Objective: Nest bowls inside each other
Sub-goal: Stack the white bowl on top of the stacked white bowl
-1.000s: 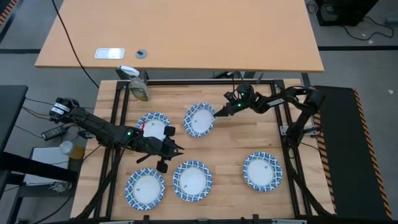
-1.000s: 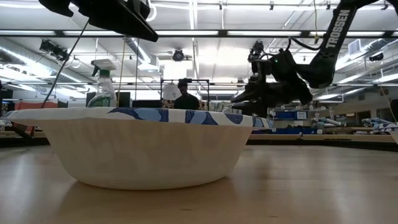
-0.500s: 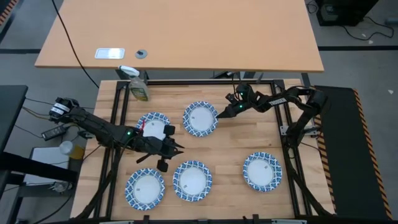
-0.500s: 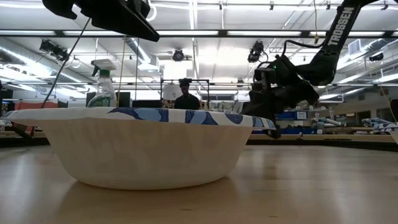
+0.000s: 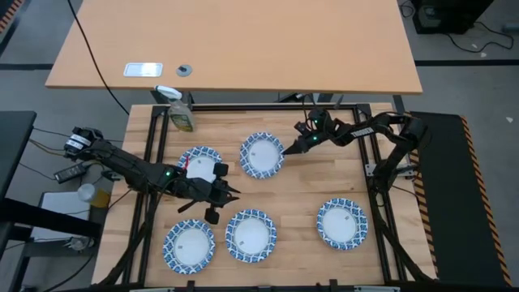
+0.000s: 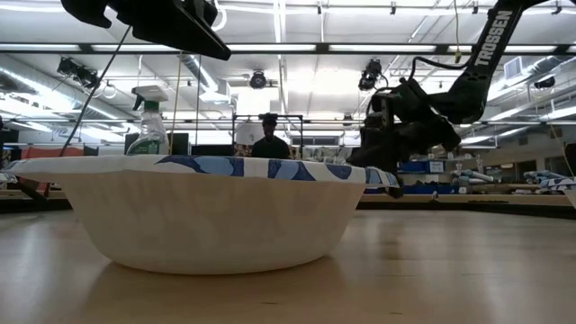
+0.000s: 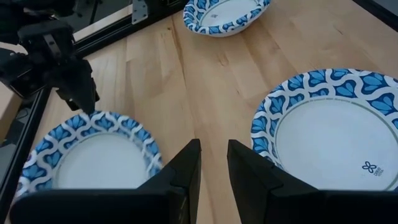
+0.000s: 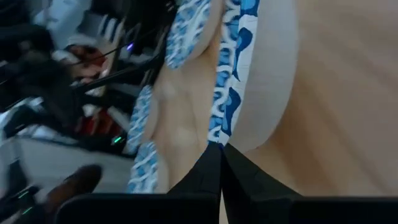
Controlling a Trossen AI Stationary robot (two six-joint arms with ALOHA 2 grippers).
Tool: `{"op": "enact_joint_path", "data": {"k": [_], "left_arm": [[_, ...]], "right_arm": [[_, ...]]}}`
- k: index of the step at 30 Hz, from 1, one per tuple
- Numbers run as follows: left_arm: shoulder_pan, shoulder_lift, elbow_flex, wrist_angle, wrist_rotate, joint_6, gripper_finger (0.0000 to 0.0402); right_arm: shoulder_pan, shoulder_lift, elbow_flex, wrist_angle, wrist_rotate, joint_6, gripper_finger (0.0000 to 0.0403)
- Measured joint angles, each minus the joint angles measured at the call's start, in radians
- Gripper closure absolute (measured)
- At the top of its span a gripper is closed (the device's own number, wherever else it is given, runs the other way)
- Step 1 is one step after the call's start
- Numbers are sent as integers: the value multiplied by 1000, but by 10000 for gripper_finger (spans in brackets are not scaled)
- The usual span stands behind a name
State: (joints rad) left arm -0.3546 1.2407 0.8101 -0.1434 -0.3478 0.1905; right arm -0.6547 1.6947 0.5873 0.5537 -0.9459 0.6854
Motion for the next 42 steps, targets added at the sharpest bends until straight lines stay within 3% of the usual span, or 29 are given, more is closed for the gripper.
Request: {"op": "enact_joint_path", "data": {"k": [7, 12, 21, 27, 35, 42], "left_arm": [[0, 0, 0, -3, 0, 5, 317], [0, 0, 0, -3, -1, 18, 317], [0, 0, 0, -3, -11, 34, 317], [0, 0, 0, -3, -11, 38, 317], [0, 1, 0, -1, -11, 39, 317], [0, 1, 0, 2, -11, 39, 317]], "right_arm": [[11, -24, 0, 18, -212, 48, 393], [19, -108, 0, -16, -265, 81, 393], [39, -356, 0, -348, -184, 8, 393], [117, -531, 0, -581, -99, -39, 393], [279, -739, 0, -723, 17, 43, 393], [439, -865, 0, -765, 33, 171, 393]]}}
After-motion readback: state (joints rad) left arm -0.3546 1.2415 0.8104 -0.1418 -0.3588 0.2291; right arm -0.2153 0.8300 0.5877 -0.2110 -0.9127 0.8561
